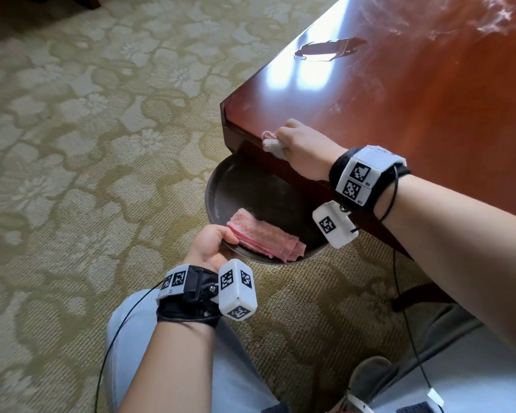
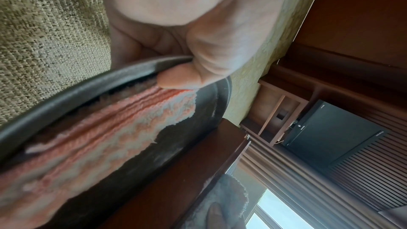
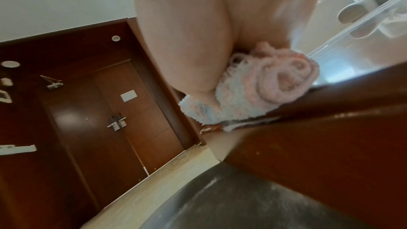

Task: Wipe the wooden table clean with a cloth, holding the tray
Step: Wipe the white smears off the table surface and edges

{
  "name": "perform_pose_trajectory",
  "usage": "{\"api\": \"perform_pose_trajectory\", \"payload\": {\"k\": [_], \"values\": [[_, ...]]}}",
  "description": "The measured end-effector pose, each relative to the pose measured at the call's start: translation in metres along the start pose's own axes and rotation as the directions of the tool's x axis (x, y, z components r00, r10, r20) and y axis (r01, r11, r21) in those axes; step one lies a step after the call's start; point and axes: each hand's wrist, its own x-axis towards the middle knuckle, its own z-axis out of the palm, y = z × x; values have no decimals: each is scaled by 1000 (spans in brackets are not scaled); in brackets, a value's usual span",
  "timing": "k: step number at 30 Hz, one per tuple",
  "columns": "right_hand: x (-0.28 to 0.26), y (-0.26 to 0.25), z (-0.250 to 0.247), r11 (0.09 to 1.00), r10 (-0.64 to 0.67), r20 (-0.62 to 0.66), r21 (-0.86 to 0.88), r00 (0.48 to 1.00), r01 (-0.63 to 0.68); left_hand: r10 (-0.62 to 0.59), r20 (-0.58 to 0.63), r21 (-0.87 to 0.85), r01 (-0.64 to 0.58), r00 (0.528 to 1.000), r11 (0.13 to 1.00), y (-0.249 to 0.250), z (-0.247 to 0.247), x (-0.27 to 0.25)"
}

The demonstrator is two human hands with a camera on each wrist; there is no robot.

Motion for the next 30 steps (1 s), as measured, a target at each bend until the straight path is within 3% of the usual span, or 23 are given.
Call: {"api": "perform_pose_trajectory", "payload": {"k": [5,9,11,13,15,20,23,28,30], "values": [[-18,-25,12,997,-79,85,29,993,77,18,-4,6,-18,1000,1000,-4,-1,-4],[-24,-26,-2,973,-8,-57,229,998,21,19,-19,24,-19,1000,1000,-5,-2,-4],[-22,-21,-16,910,104,-103,410,989,-53,20,-37,28,-19,999,999,-5,-3,-4],[-21,-10,-31,791,284,-108,589,953,-169,16,-64,31,-14,998,999,-5,-3,-2],[-17,8,-43,717,405,-110,654,908,-241,14,-83,36,-11,996,999,-5,-3,-2],[-1,50,-56,761,545,-186,519,818,-389,13,-87,23,-11,996,1000,-6,-5,-2],[2,60,-61,823,553,-278,329,785,-463,2,-70,12,-1,998,1000,-4,-7,-2],[10,64,-56,783,620,-147,39,771,-621,-19,-9,7,19,1000,1000,-3,-8,-1],[15,62,-55,794,602,-104,-32,792,-607,-30,-1,-16,30,1000,999,-1,-10,0]]}}
